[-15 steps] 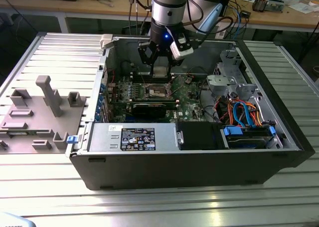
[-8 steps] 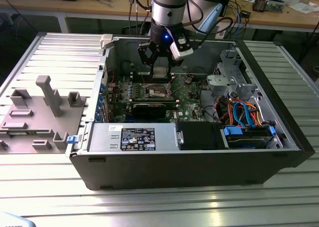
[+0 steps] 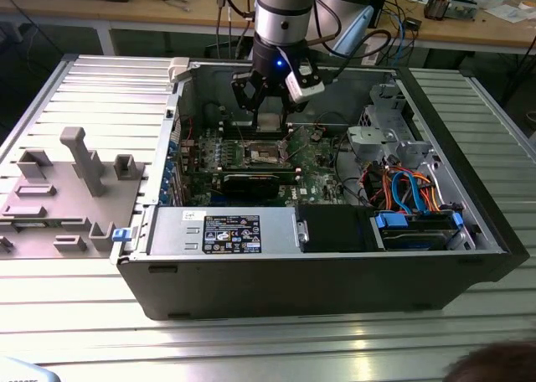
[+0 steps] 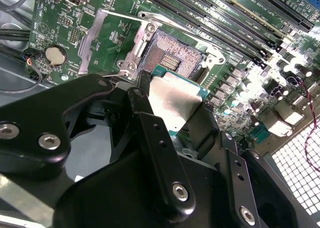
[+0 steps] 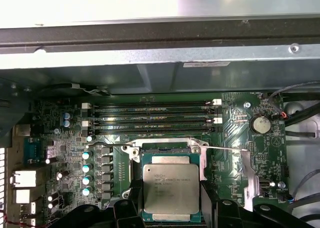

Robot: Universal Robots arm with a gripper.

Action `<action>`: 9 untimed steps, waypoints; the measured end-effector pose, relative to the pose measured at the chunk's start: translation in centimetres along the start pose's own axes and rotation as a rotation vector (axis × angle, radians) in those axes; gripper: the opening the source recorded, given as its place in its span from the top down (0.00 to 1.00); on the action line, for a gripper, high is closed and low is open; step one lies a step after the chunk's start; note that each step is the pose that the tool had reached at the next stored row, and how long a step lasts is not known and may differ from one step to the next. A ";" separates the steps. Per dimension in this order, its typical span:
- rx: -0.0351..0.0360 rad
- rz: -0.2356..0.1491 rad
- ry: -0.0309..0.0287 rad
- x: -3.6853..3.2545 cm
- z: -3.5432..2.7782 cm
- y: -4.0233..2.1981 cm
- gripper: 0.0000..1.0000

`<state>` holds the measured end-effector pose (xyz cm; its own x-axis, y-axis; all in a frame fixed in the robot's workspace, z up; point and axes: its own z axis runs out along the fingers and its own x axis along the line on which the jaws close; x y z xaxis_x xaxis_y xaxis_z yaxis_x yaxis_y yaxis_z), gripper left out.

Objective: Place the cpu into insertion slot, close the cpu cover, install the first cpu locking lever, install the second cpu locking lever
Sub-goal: 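Place the cpu into insertion slot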

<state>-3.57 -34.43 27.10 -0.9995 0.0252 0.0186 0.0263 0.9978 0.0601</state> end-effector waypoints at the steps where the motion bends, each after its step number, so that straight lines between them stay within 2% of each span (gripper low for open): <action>1: 0.0000 0.000 0.0000 0.00 0.02 0.00 0.46; 9: -0.0001 0.000 -0.0001 0.00 0.18 -0.01 0.46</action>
<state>-3.57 -34.43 26.92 -0.9995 0.0252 0.0186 0.0263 0.9978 0.0602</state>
